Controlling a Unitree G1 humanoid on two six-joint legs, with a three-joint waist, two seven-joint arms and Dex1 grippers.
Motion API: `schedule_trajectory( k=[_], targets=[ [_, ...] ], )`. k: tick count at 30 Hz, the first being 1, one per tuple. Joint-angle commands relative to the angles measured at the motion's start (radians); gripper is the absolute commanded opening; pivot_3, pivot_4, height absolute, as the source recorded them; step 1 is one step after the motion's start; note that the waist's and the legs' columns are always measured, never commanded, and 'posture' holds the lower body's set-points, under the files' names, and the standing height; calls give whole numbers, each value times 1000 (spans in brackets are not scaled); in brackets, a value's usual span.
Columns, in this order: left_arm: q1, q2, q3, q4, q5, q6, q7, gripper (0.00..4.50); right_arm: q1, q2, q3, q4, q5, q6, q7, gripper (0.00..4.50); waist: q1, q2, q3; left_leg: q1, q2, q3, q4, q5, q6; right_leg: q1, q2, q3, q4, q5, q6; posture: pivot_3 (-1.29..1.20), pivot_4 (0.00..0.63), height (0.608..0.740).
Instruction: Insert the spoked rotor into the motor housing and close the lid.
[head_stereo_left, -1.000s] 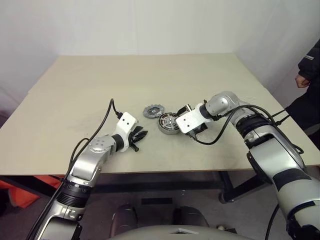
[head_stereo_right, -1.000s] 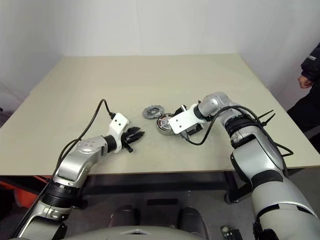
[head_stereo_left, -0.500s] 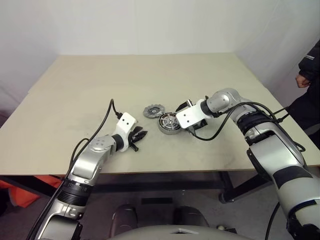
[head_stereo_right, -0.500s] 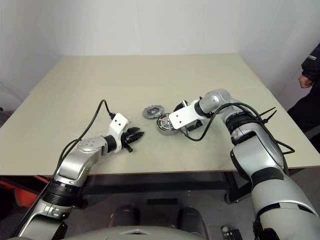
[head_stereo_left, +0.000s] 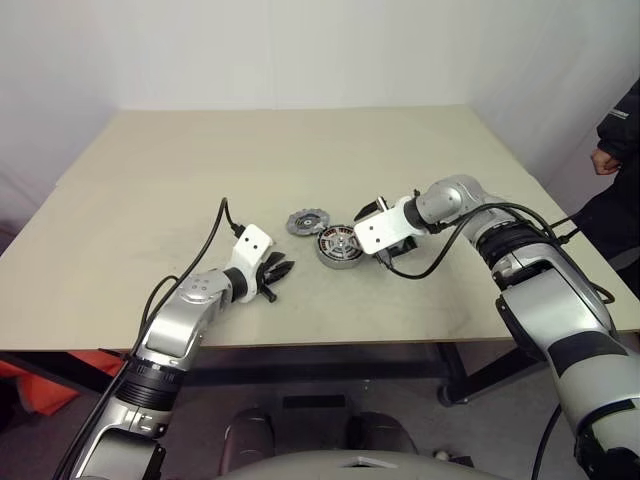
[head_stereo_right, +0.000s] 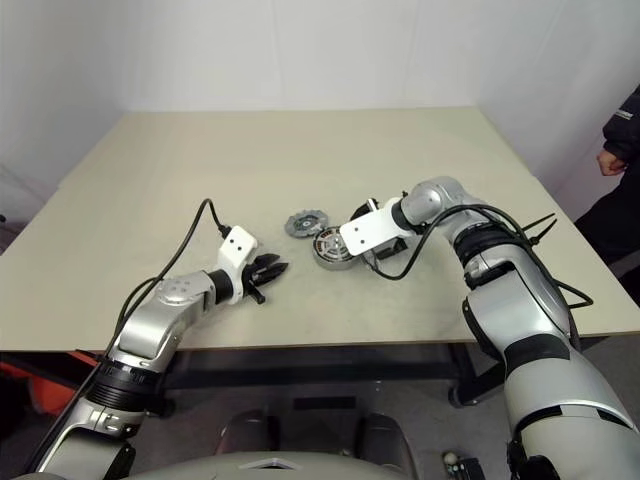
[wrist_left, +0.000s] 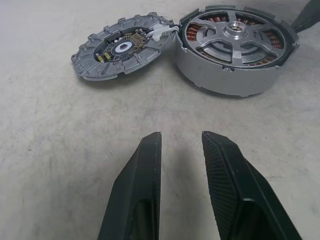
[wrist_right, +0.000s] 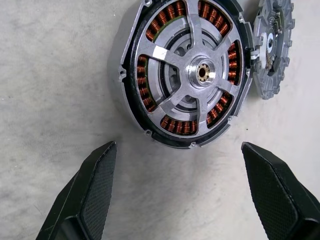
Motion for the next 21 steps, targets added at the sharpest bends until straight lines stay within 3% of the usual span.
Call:
schedule_trajectory(
  k=[1, 3, 5, 8, 10, 13, 21],
  targets=[
    [-30, -2, 6, -9, 1, -21, -3, 1360, -42, -16, -20, -8, 4, -10, -20, 4500, 0, 0, 0, 0, 0, 0, 0, 0, 0, 0, 0, 0, 0, 0, 0, 0, 0, 740],
    [-32, -2, 5, -8, 2, -21, -5, 1360, -36, -22, -24, -11, 20, -15, 10, 4500, 0, 0, 0, 0, 0, 0, 0, 0, 0, 0, 0, 0, 0, 0, 0, 0, 0, 740],
    [-37, -4, 7, -2, 3, -22, -6, 1360, -46, -15, -25, -5, -4, 1, -62, 4500, 0, 0, 0, 0, 0, 0, 0, 0, 0, 0, 0, 0, 0, 0, 0, 0, 0, 740],
    [-42, -4, 6, 4, 5, -24, -6, 1360, -43, -24, -20, 1, 13, -17, 2, 4500, 0, 0, 0, 0, 0, 0, 0, 0, 0, 0, 0, 0, 0, 0, 0, 0, 0, 740],
    [-45, -5, 7, 4, 4, -24, -5, 1360, -50, -17, -22, 0, -5, -5, -53, 4500, 0, 0, 0, 0, 0, 0, 0, 0, 0, 0, 0, 0, 0, 0, 0, 0, 0, 740],
    [-49, -7, 6, 5, 5, -23, -4, 1360, -48, -17, -23, 1, 17, -12, 5, 4500, 0, 0, 0, 0, 0, 0, 0, 0, 0, 0, 0, 0, 0, 0, 0, 0, 0, 740],
    [-52, -8, 6, 1, 6, -17, -3, 1360, -59, 0, -24, 3, -11, 18, -80, 4500, 0, 0, 0, 0, 0, 0, 0, 0, 0, -1, 0, 0, 0, 0, 0, 0, 0, 740]
  ],
)
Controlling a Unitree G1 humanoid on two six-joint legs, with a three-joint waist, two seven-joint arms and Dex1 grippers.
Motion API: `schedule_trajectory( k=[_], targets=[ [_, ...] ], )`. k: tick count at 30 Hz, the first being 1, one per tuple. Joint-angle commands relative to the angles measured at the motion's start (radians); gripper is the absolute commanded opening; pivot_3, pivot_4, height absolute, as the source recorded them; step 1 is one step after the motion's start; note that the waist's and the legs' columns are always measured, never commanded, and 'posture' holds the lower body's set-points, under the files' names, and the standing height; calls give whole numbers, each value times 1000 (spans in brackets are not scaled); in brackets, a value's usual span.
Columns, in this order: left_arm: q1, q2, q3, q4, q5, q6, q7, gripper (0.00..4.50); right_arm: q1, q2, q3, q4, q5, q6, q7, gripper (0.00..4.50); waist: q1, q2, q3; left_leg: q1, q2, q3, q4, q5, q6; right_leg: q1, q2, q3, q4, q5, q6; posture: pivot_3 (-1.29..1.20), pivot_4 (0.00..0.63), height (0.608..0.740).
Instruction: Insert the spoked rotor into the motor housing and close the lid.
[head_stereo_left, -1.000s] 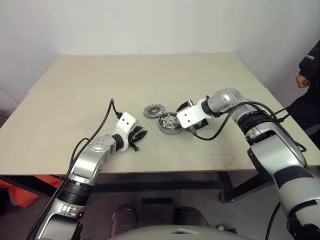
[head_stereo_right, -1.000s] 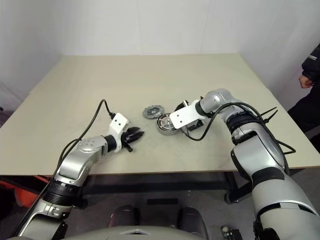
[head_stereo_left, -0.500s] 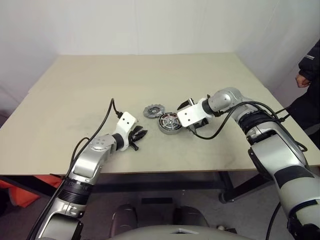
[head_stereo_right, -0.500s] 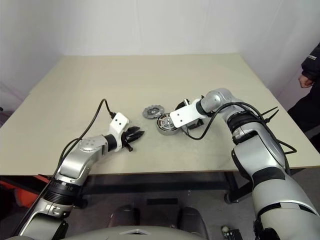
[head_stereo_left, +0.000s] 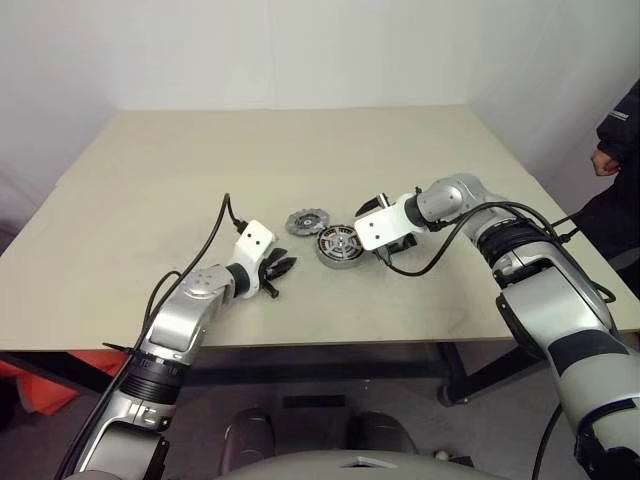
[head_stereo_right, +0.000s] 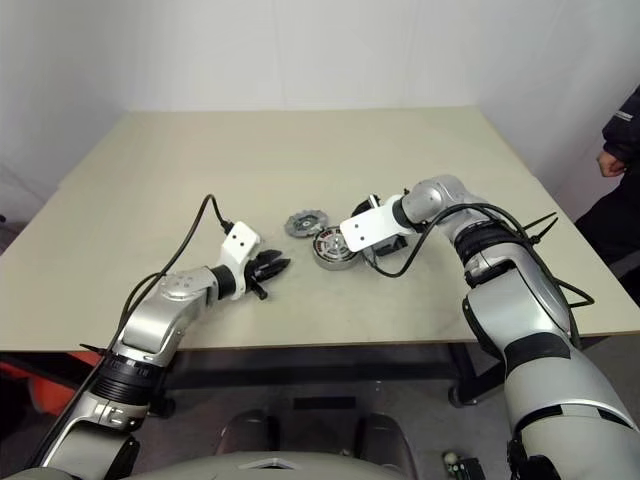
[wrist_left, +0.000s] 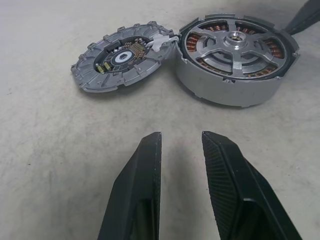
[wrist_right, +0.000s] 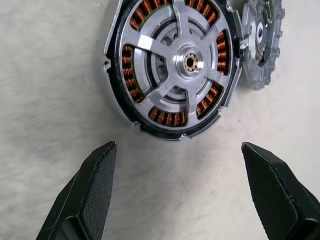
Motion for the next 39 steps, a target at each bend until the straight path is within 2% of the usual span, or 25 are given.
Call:
schedule_trajectory(
  k=[1, 2, 5, 7, 10, 20, 27, 36, 39],
  targets=[
    [-25, 2, 10, -19, 0, -15, 0, 1360, -47, -3, -22, -9, 11, -2, -7, 4500, 0, 0, 0, 0, 0, 0, 0, 0, 0, 0, 0, 0, 0, 0, 0, 0, 0, 740],
    [-25, 3, 11, -19, 1, -15, 1, 1360, -42, -4, -25, -10, 28, -7, 30, 4500, 0, 0, 0, 0, 0, 0, 0, 0, 0, 0, 0, 0, 0, 0, 0, 0, 0, 740],
    [-23, 2, 15, -20, 1, -14, 7, 1360, -56, 14, -28, 1, 3, 22, -53, 4500, -1, 0, 0, 0, 0, 0, 0, 0, 0, 0, 0, 0, 0, 0, 0, 0, 0, 740],
    [-22, 2, 15, -22, 2, -14, 8, 1360, -47, 6, -28, 0, 28, 1, 20, 4500, 0, 0, 0, 0, 0, 0, 0, 0, 0, -1, 0, 0, 0, 0, 0, 0, 0, 740],
    [-21, 4, 19, -23, 0, -14, 10, 1360, -54, 12, -29, 0, 3, 6, -57, 4500, 0, 0, 0, -1, 0, 0, 0, 0, 0, -1, 0, 0, 0, 0, 0, 0, 0, 740],
    [-29, 3, 14, -9, 2, -19, 7, 1360, -30, -11, -41, -9, 40, -18, 20, 4500, 0, 0, 0, -1, 0, 0, 0, 0, 0, -2, 0, 0, 1, 0, 0, 0, 0, 740],
    [-29, 9, 14, -3, 4, -23, 2, 1360, -36, -3, -31, -10, 4, -10, -57, 4500, 0, 0, 0, -1, 0, 0, 0, 0, 0, -2, 0, 0, 1, 0, 0, 0, 0, 740],
    [-20, 10, 16, -11, 7, -21, 10, 1360, -41, 9, -27, 0, -9, -10, -71, 4500, 0, 0, 0, -1, 0, 0, 0, 0, 0, -2, 0, 0, 1, 0, 0, 0, 0, 740],
    [-21, 7, 15, -11, 7, -20, 13, 1360, -39, 13, -36, 6, 16, -21, -29, 4500, 0, 0, 0, -1, 0, 0, 0, 0, 0, -2, 0, 0, 1, 0, 0, 0, 0, 740]
  ],
)
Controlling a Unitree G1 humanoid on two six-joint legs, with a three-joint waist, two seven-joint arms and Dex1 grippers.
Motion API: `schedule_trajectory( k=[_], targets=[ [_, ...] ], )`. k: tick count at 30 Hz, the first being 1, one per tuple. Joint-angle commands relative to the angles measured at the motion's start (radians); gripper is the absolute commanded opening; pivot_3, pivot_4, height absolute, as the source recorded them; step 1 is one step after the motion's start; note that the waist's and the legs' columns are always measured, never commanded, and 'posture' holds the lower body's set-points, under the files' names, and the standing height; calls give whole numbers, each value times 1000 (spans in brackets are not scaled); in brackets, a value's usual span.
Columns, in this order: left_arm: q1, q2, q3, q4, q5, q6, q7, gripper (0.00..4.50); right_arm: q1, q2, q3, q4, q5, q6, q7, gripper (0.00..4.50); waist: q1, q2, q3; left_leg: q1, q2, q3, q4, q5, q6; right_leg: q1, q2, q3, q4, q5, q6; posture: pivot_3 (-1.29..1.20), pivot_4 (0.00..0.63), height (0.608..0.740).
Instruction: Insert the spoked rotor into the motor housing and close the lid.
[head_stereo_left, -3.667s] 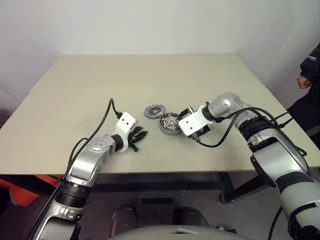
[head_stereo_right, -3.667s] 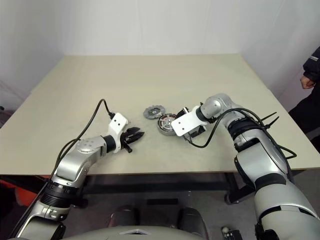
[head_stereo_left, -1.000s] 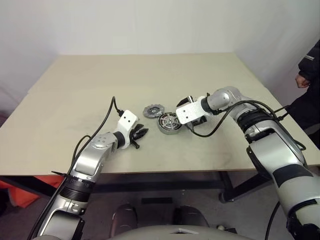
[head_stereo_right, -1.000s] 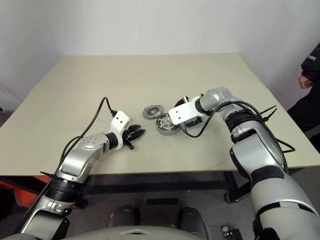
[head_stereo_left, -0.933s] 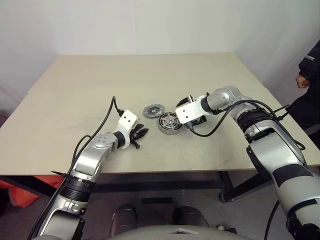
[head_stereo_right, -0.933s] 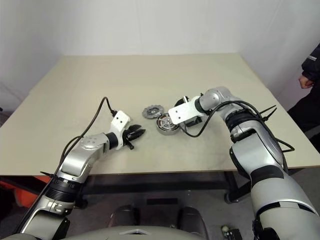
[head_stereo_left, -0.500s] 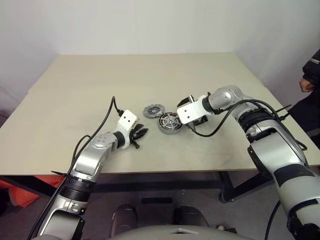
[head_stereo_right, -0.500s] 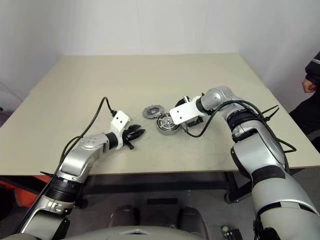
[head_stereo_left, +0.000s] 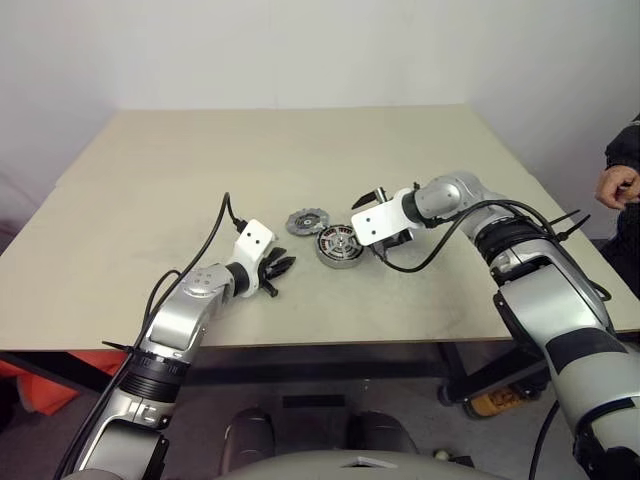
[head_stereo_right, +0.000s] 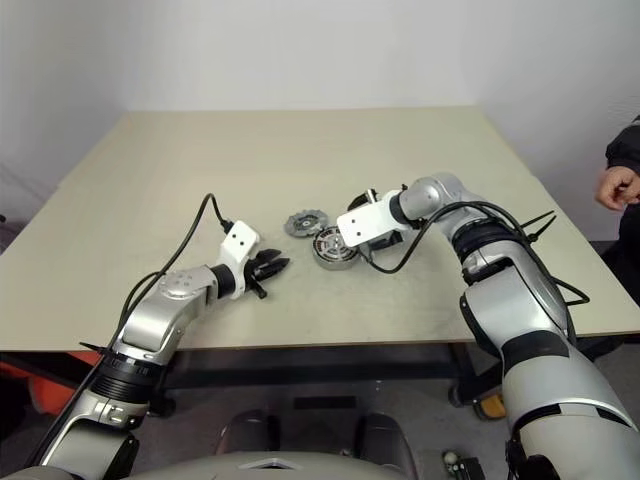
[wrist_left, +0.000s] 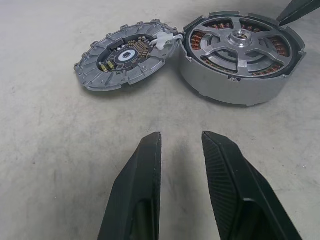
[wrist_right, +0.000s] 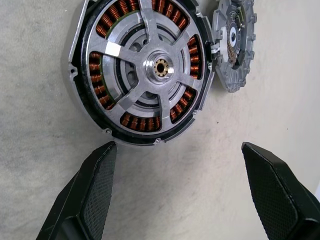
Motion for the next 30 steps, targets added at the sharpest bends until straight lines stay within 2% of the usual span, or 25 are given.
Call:
schedule_trajectory(
  k=[1, 4, 8, 11, 14, 17, 21, 30],
  targets=[
    [-14, 2, 14, -21, 4, -19, 7, 1360, -26, 1, -25, -5, 39, -14, 41, 4500, 0, 0, 0, 0, 0, 0, 0, 0, 0, 0, 0, 0, 0, 0, 0, 0, 0, 740],
    [-17, 2, 13, -15, 4, -20, 6, 1360, -38, 14, -24, -1, 18, 8, -22, 4500, -1, 0, 0, 0, 0, 0, 0, 0, 0, 0, 0, 0, 0, 0, 0, 0, 0, 740],
    [-22, 2, 12, -9, 5, -22, 4, 1360, -32, 6, -30, -4, 44, -7, 36, 4500, -1, 0, 0, 0, 0, 0, 0, 0, 0, -1, 0, 0, 1, 0, 0, 0, 0, 740],
    [-24, 1, 10, -8, 6, -22, 3, 1360, -31, 1, -29, -9, 25, -1, -17, 4500, -1, 0, 0, 0, 0, 0, 0, 0, 0, -1, 0, 0, 1, 0, 0, 0, 0, 740],
    [-26, 2, 7, -9, 8, -21, 1, 1360, -18, -10, -33, -13, 48, -13, 35, 4500, -1, 0, 0, 0, 0, 0, 0, 0, 0, -1, 0, 0, 1, 0, 0, 0, 0, 740],
    [-26, 2, 7, -9, 10, -22, 0, 1360, -18, -8, -32, -22, 25, 0, -37, 4500, -2, 0, 0, 0, 0, 0, 0, 0, 0, -1, 0, 0, 1, 0, 0, 0, 0, 740],
    [-25, 0, 9, -8, 12, -25, 4, 1360, -22, -7, -15, -12, 4, -6, -57, 4500, -2, 0, 0, 0, 0, 0, 0, 0, -1, -1, 0, 0, 2, 0, 0, 0, 0, 740],
    [-18, -6, 19, -14, 14, -24, 18, 1360, -18, 10, -22, -7, 18, -9, -31, 4500, -2, 0, 0, 0, 0, 0, 1, 0, -1, -2, 0, 0, 2, 0, 0, 0, 0, 740]
  ],
)
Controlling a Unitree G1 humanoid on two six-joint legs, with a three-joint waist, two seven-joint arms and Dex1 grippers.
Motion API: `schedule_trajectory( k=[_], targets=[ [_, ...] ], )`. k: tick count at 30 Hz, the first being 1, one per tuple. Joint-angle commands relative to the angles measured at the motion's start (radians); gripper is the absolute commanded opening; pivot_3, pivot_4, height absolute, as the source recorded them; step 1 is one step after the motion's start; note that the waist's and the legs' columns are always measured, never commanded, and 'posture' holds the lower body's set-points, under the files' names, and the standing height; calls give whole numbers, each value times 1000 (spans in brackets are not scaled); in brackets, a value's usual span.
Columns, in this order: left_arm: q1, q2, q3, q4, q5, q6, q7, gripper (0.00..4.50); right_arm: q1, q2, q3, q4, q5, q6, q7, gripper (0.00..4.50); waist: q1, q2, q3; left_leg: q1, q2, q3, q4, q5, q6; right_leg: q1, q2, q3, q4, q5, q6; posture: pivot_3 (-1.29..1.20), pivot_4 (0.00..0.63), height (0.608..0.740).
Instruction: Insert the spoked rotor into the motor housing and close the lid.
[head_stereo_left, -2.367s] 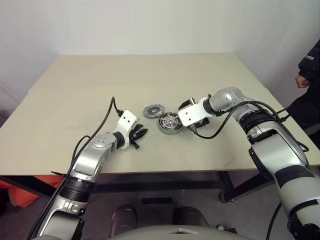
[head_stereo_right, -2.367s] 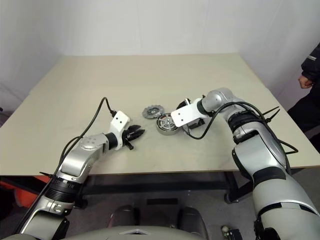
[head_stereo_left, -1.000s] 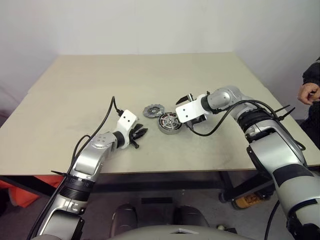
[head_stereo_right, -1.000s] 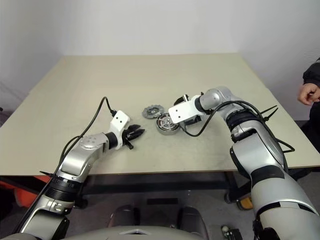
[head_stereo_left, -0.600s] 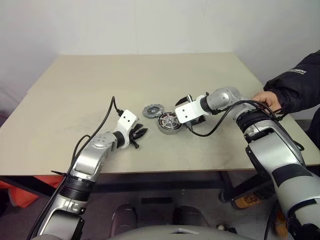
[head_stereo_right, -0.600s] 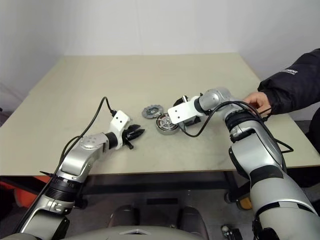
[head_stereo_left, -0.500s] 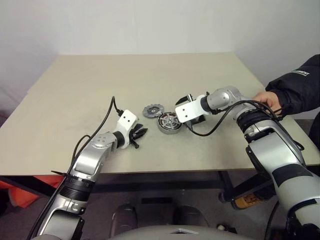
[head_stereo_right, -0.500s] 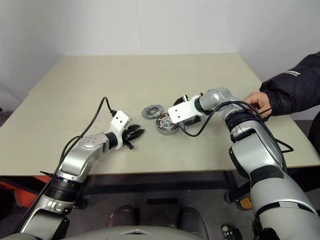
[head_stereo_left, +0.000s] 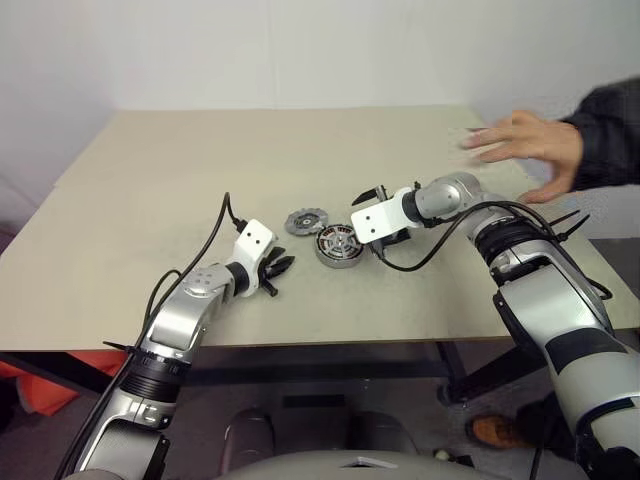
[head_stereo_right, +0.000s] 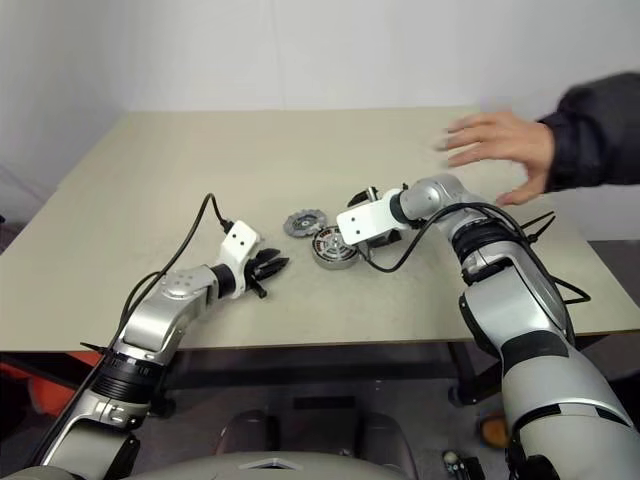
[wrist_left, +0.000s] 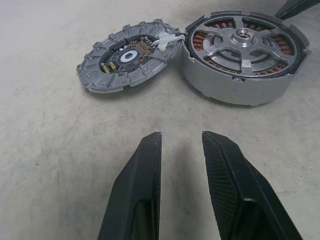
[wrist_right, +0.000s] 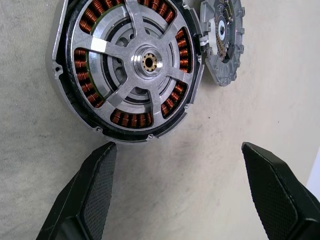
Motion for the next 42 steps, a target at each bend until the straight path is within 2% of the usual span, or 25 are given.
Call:
schedule_trajectory(
  k=[1, 6, 10, 15, 30, 42],
  targets=[
    [-17, -1, 19, -17, -2, -19, 6, 1360, -18, 7, -21, -19, 33, -13, 27, 4500, 0, 0, 0, 0, 0, 0, 0, 0, 0, 0, 0, 0, 0, 0, 0, 0, 0, 740],
    [-20, 1, 24, -11, -2, -24, 7, 1360, -29, 12, -22, -17, 19, -4, -5, 4500, -1, 0, 0, 0, 0, 0, 0, 0, 0, -1, 0, 0, 0, 0, 0, 0, 0, 740],
    [-23, -2, 21, -5, 1, -28, 10, 1360, -19, 8, -34, -24, 57, -15, 62, 4500, -2, 0, 0, 0, 0, 0, 0, 0, 0, -1, 0, 0, 1, 0, 0, 0, 0, 740],
    [-18, 0, 26, -3, 3, -31, 13, 1360, -27, 11, -28, -17, 29, 3, -10, 4500, -3, 0, 0, -1, 0, 0, 0, 0, 0, -1, 0, 0, 1, 0, 0, 0, 0, 740],
    [-26, 4, 23, 7, 6, -37, 16, 1360, -33, 2, -32, -16, 25, 10, -21, 4500, -3, 0, 0, -1, 0, 0, 1, 0, 0, -2, 0, 0, 2, 0, -1, 0, 0, 740],
    [-10, 3, 17, -7, 6, -33, 20, 1360, 39, -5, -134, -47, 105, 155, -125, 4500, 9, 0, 0, -2, 0, 0, 2, 0, 0, -1, 0, 0, 2, 0, -1, 0, 0, 740]
  ],
)
